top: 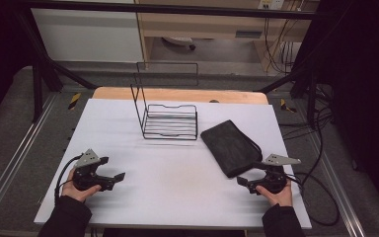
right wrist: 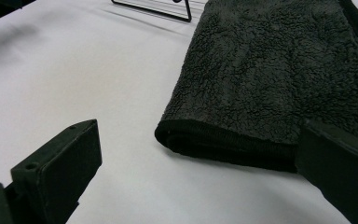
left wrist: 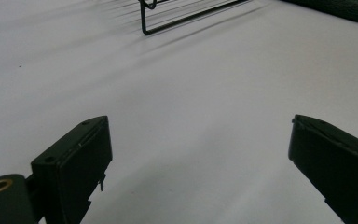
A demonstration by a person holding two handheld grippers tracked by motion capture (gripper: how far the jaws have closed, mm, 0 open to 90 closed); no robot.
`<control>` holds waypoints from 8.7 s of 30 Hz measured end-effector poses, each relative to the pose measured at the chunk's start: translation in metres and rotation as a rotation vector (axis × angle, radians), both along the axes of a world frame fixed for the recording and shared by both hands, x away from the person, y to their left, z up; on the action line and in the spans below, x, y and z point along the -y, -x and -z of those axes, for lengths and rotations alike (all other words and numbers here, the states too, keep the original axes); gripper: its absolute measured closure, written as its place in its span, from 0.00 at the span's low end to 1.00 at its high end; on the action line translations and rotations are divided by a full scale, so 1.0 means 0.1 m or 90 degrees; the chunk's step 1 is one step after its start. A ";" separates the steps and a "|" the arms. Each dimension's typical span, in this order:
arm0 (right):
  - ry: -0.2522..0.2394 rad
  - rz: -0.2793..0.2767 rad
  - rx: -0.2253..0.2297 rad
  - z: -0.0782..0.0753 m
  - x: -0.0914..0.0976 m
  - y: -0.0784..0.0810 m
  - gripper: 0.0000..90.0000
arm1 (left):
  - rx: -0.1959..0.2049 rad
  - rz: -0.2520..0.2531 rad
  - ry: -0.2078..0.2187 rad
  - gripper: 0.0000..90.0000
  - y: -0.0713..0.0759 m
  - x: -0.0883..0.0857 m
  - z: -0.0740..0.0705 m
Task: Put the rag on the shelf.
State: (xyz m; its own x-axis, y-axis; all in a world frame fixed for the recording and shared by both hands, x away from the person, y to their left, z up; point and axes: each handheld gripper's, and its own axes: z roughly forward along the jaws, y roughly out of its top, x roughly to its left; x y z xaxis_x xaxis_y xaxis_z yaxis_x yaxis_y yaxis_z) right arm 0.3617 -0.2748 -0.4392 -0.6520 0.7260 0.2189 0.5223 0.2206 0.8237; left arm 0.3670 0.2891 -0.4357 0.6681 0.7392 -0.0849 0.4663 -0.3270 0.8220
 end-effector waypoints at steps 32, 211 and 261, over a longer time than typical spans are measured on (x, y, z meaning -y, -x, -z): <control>0.156 0.001 0.004 0.00 -0.64 -0.25 0.44 | -0.005 -0.014 -0.013 0.08 0.00 -0.02 0.03; 0.038 -0.035 -0.108 0.09 -1.21 -0.06 0.82 | -0.177 0.087 -0.052 0.92 0.08 1.49 0.02; 0.033 0.025 -0.057 0.05 -1.19 -0.57 0.38 | -0.183 -0.012 0.005 0.76 -0.56 1.53 0.12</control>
